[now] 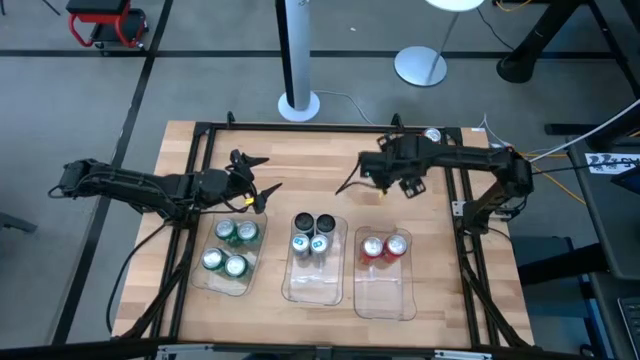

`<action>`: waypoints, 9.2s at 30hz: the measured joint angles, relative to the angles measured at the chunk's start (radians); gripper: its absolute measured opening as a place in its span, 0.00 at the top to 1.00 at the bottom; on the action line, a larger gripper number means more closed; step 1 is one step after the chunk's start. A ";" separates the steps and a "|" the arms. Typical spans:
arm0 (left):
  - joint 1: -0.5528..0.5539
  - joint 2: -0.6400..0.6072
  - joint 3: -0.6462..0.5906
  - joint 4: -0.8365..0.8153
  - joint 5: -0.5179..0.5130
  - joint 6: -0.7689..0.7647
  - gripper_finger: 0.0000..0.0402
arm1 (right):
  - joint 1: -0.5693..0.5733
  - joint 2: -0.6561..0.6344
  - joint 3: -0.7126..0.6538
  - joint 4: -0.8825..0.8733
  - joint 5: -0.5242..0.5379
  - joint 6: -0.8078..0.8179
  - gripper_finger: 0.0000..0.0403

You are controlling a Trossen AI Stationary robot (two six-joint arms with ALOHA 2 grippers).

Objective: Sort soda cans
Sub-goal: Put the bottom orange soda can into the right transparent bin, then put the orange soda can into the right transparent bin

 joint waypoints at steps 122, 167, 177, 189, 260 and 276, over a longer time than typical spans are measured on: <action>0.000 0.000 0.000 -0.011 0.000 0.017 0.03 | -0.659 -0.264 -0.642 0.569 -0.295 -0.248 0.22; 0.000 0.000 0.000 -0.010 0.000 0.009 0.03 | 0.226 -0.448 -0.290 0.460 -0.337 0.097 0.23; 0.000 0.000 0.000 -0.007 0.000 0.006 0.03 | 0.406 -0.389 -0.290 0.527 -0.365 0.208 0.23; 0.000 0.000 0.000 -0.007 0.000 -0.005 0.03 | 0.568 -0.307 -0.164 0.522 -0.341 0.314 0.23; 0.000 0.000 0.000 -0.002 0.000 0.005 0.03 | 0.593 0.116 0.099 0.075 -0.276 0.263 0.08; 0.000 0.000 0.000 -0.009 0.000 -0.009 0.03 | 0.040 0.021 0.022 0.006 -0.073 -0.069 0.08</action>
